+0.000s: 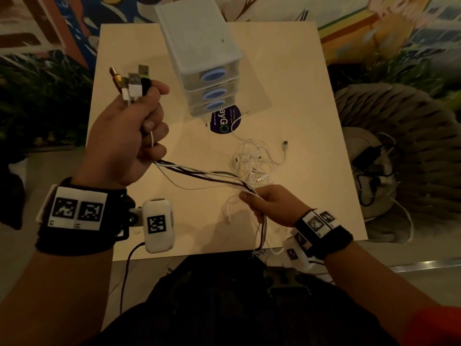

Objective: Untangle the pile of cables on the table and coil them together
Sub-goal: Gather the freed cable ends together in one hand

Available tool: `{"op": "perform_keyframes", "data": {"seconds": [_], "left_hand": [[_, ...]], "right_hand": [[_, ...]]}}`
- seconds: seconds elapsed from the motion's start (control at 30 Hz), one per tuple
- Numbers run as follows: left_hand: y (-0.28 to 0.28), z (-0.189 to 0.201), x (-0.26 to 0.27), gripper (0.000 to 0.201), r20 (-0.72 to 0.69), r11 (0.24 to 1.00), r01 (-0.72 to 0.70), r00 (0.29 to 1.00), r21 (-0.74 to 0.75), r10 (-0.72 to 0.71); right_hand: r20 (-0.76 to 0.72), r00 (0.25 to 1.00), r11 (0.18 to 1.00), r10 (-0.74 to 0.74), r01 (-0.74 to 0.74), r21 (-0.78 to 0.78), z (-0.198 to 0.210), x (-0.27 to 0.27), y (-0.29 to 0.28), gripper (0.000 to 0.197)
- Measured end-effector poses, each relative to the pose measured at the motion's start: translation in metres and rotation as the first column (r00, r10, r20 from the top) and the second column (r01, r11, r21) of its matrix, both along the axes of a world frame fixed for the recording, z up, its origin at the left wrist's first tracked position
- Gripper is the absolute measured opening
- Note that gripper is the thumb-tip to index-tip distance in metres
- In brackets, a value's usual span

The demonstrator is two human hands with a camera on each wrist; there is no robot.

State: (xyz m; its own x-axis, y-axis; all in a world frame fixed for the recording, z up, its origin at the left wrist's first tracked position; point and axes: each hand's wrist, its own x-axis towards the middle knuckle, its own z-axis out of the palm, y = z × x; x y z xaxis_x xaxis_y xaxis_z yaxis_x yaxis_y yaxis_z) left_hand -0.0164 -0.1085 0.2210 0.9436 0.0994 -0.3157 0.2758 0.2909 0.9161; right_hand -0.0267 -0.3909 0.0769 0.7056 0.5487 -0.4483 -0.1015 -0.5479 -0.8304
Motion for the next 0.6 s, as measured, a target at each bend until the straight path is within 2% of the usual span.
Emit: {"op": "perform_keyframes", "data": {"seconds": [0.07, 0.23, 0.33, 0.47, 0.6], "left_hand": [[0.001, 0.005, 0.002, 0.022, 0.035, 1.000, -0.023, 0.999, -0.010, 0.024], [0.002, 0.008, 0.005, 0.021, 0.069, 0.995, -0.084, 0.994, -0.047, 0.087], [0.002, 0.009, 0.008, 0.019, 0.055, 0.992, -0.107, 0.992, -0.067, 0.111], [-0.001, 0.011, 0.011, 0.018, 0.073, 0.991, -0.112, 0.990, -0.073, 0.117], [-0.002, 0.013, 0.013, 0.019, 0.111, 0.989, -0.126, 0.985, -0.081, 0.135]], "right_hand": [[0.091, 0.996, 0.999, 0.007, -0.003, -0.044, 0.000, -0.004, -0.018, 0.043], [0.063, 0.988, 0.990, -0.141, 0.139, 0.030, -0.010, -0.018, -0.053, 0.038], [0.001, 0.990, 0.990, -0.138, 0.138, -0.012, -0.019, -0.020, -0.067, 0.038], [-0.076, 0.988, 0.985, -0.137, 0.127, -0.117, -0.034, -0.022, -0.077, 0.049], [-0.095, 0.992, 0.976, -0.083, 0.062, -0.208, -0.044, -0.034, -0.084, 0.042]]}}
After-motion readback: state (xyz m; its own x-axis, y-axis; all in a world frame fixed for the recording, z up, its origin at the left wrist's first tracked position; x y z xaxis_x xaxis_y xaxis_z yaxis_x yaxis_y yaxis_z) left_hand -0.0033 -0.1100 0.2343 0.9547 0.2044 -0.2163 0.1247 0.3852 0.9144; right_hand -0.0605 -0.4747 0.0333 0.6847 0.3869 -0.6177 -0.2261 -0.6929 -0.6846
